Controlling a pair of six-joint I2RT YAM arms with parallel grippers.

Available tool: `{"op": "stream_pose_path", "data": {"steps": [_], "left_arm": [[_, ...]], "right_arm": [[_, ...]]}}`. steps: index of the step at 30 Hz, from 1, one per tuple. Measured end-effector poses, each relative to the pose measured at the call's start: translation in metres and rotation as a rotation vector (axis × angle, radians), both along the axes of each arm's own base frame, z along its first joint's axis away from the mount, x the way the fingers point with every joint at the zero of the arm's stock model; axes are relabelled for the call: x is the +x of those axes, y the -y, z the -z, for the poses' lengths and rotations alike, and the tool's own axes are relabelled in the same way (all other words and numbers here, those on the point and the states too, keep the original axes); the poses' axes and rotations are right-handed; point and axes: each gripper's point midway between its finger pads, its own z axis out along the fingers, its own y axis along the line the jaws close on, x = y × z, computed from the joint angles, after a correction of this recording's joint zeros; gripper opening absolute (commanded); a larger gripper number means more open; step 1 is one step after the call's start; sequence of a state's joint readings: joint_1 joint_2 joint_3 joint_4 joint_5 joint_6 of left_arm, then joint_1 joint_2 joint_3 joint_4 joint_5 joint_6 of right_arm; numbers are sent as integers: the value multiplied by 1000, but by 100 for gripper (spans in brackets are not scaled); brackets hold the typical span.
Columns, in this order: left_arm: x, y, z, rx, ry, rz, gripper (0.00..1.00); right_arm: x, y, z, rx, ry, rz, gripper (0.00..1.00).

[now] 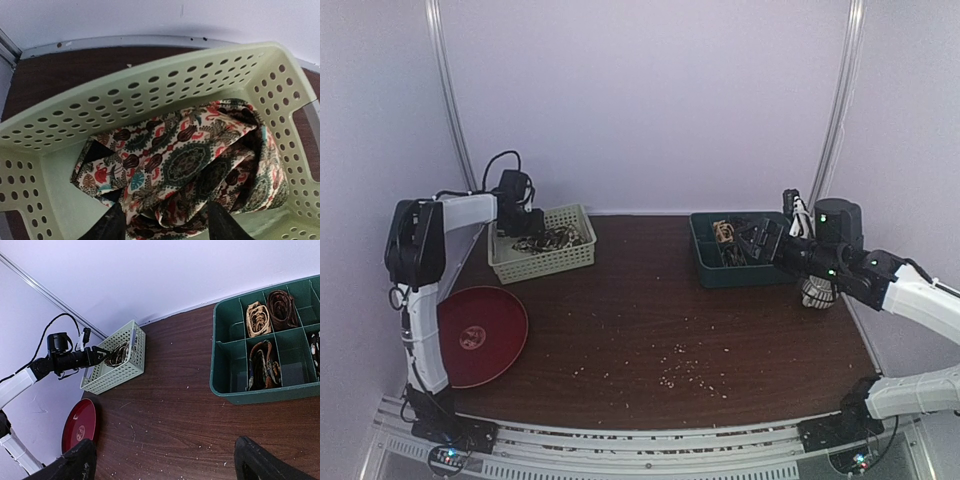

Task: Roll the ties
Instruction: Pick up the tie from the bin.

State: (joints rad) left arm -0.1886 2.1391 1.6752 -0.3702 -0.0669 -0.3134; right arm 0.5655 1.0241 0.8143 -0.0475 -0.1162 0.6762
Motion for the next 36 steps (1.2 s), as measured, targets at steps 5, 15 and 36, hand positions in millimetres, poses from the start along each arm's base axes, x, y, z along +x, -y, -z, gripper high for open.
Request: {"op": "stream_pose_path", "data": {"steps": [5, 15, 36], "left_arm": [[-2, 0, 39, 27, -65, 16, 47], [3, -4, 38, 81, -68, 41, 0], [-177, 131, -299, -511, 486, 699, 0]], "right_arm": [[1, -2, 4, -5, -9, -4, 96], [0, -7, 6, -10, -10, 3, 88], [-25, -78, -45, -55, 238, -137, 81]]}}
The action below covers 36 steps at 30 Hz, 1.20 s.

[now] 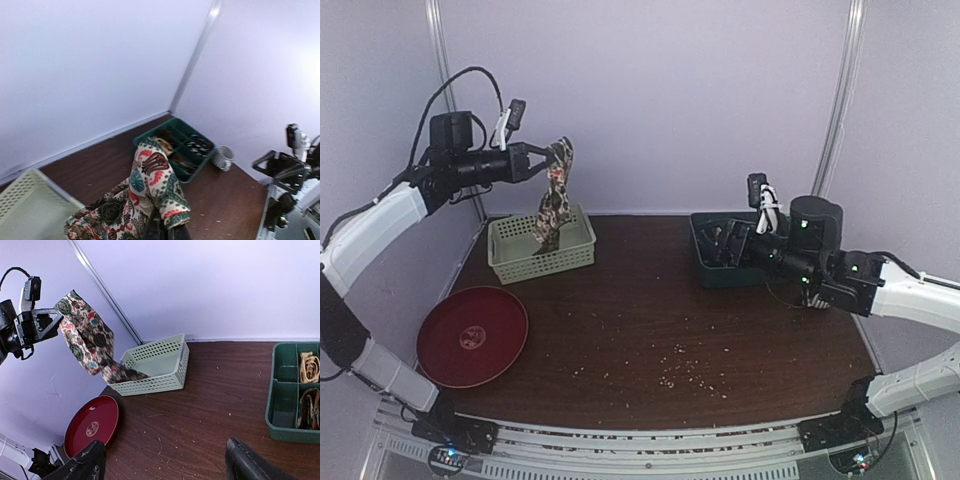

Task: Roll the ties
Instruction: Pick up the tie from the bin, then pass from the left arm to the right

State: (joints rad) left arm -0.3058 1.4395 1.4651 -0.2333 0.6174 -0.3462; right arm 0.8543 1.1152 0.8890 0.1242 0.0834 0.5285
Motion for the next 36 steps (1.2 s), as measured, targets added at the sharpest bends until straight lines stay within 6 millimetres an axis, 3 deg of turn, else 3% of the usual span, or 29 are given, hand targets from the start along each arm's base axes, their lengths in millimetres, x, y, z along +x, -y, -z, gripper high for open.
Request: {"op": "stream_pose_path", "data": {"steps": [5, 11, 17, 23, 29, 34, 36], "left_arm": [[-69, 45, -4, -96, -37, 230, 0], [-124, 76, -1, -191, -95, 400, 0], [-134, 83, 3, -269, -182, 448, 0], [-146, 80, -20, -338, -191, 479, 0], [-169, 69, -50, -401, -163, 503, 0], [-181, 62, -63, -439, -153, 520, 0], [-182, 61, -64, -450, -160, 521, 0]], "right_arm": [[-16, -33, -11, -3, 93, -75, 73], [-24, -83, 19, -53, 79, -167, 61], [-41, -129, 46, -79, 105, -295, 59], [-57, -142, 40, -82, 275, -352, 80], [-54, -154, 50, -75, 377, -369, 94], [-52, -173, 76, -102, 378, -407, 88], [-47, -179, 84, -111, 389, -396, 68]]}}
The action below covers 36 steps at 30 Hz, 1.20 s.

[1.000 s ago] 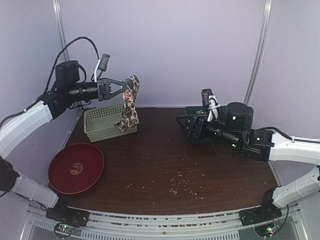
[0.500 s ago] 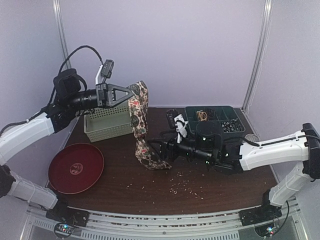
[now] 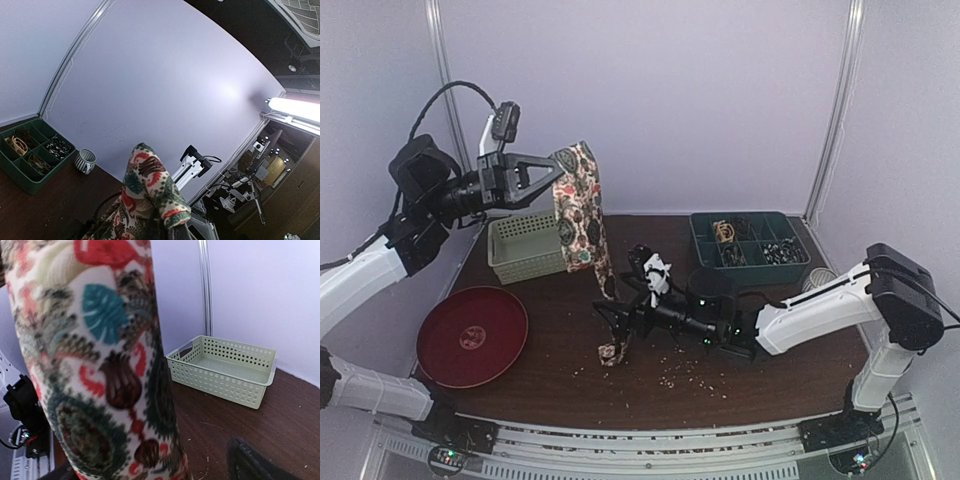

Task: Roll the ties
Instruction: Pass from the left arm to the right

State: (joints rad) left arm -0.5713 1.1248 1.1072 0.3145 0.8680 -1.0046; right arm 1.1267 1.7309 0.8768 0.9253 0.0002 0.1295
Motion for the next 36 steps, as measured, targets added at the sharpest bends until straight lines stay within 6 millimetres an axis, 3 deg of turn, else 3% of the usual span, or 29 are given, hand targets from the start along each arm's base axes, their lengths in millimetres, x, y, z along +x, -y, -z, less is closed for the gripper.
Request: {"op": "stream_pose_path", "data": {"steps": [3, 7, 13, 19, 22, 27, 29, 31, 33, 36], "left_arm": [[-1, -1, 2, 0, -16, 1, 0], [-1, -2, 8, 4, -30, -9, 0], [6, -5, 28, 68, -82, -72, 0], [24, -14, 76, 224, -141, -213, 0], [29, -22, 119, 322, -178, -279, 0], [27, -29, 218, 504, -320, -287, 1], [24, -32, 263, 579, -400, -276, 14], [21, -34, 296, 635, -463, -265, 30], [21, -33, 322, 689, -521, -254, 42], [30, -33, 342, 764, -535, -278, 48]], "right_arm": [[8, 0, 6, -7, 30, 39, 26], [16, 9, 4, 19, 48, 107, 0], [18, 53, 14, 9, 14, 234, 0], [18, 93, 0, 8, -189, 357, 0], [11, 112, 6, -12, -354, 401, 0], [-23, 143, 18, -37, -570, 411, 0], [-38, 152, 11, -3, -619, 377, 0], [-49, 157, 0, 55, -649, 334, 0], [-54, 160, -11, 109, -667, 304, 0], [-55, 158, -26, 156, -679, 284, 0]]}}
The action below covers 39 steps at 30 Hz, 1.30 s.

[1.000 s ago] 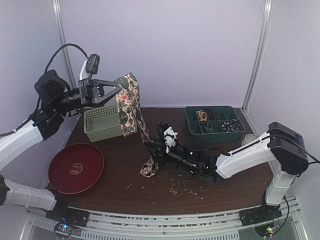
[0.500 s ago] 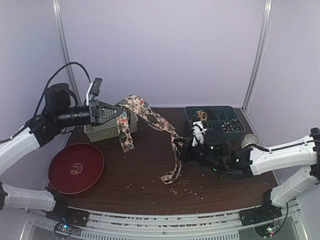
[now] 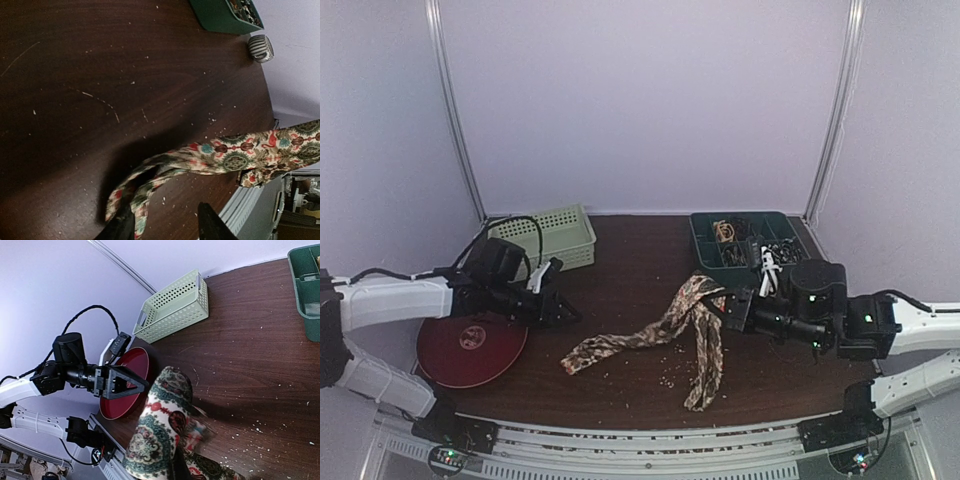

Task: Roll the ties
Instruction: Pass from the left arm to the right, then pass from the right arm to the left

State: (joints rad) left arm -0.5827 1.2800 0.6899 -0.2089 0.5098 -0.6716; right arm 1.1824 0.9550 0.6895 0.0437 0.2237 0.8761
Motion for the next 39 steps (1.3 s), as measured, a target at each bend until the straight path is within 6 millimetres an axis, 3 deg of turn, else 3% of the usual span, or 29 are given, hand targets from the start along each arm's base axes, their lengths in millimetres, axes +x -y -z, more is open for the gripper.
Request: {"op": "stream_pose_path", "data": {"steps": [4, 8, 14, 18, 24, 30, 35, 39], "left_arm": [[19, 2, -2, 90, 79, -23, 50], [14, 12, -3, 127, 140, 10, 47], [-9, 23, 27, 157, 113, 57, 44], [-34, 37, 46, 135, 87, 113, 48], [-61, 78, 37, 79, 225, 260, 58], [-72, 94, 36, 139, 421, 341, 68], [-84, 99, 67, 253, 490, 420, 70], [-79, 92, 93, 348, 496, 421, 70]], "right_arm": [[10, -10, -17, -27, 11, 30, 0], [29, -14, -20, -148, 26, 116, 0], [46, -5, 19, -340, 4, 192, 0], [58, 10, 29, -383, -12, 240, 0], [70, 36, 61, -427, -59, 290, 0], [69, 36, 68, -408, -71, 272, 0], [66, 38, 60, -367, -54, 260, 0], [67, 43, 55, -350, -40, 266, 0]]}}
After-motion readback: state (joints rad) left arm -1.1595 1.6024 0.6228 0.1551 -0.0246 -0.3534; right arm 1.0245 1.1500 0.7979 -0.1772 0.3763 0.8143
